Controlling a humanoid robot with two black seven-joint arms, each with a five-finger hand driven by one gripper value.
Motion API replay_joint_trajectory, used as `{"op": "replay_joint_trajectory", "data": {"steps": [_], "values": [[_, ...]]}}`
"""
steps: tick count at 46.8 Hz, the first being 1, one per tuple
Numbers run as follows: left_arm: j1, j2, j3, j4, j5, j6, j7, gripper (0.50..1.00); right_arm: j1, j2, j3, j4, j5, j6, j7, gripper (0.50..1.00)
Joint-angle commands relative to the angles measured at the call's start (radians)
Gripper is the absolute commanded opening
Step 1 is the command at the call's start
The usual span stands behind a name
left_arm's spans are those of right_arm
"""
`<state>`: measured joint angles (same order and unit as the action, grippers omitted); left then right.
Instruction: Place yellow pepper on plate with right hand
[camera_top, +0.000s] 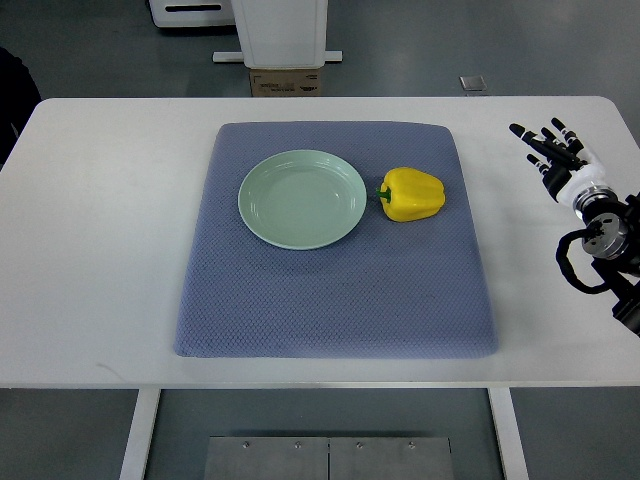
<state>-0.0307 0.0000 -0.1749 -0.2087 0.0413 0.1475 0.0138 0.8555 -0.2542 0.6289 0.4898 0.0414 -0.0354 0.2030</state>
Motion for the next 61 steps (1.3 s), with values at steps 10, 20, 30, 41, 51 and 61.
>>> {"op": "replay_joint_trajectory", "data": {"steps": [10, 20, 30, 41, 51, 61], "values": [[0.000, 0.000, 0.000, -0.001, 0.000, 0.000, 0.000, 1.000, 0.017, -0.002, 0.003, -0.023, 0.000, 0.002, -0.002, 1.000], [0.000, 0.000, 0.000, 0.000, 0.000, 0.000, 0.000, 1.000, 0.043, 0.000, -0.003, -0.033, 0.000, 0.002, -0.002, 1.000], [0.000, 0.000, 0.000, 0.000, 0.000, 0.001, 0.000, 1.000, 0.034, 0.006, -0.009, -0.040, -0.006, 0.002, -0.002, 1.000], [0.000, 0.000, 0.000, -0.001, 0.000, 0.001, 0.000, 1.000, 0.034, 0.013, -0.006, -0.030, -0.005, 0.008, -0.011, 1.000], [0.000, 0.000, 0.000, 0.000, 0.000, 0.000, 0.000, 1.000, 0.017, 0.016, 0.006, 0.013, 0.003, 0.009, -0.030, 1.000], [0.000, 0.000, 0.000, 0.000, 0.000, 0.000, 0.000, 1.000, -0.006, 0.001, 0.012, 0.108, 0.003, 0.032, -0.016, 1.000]]}}
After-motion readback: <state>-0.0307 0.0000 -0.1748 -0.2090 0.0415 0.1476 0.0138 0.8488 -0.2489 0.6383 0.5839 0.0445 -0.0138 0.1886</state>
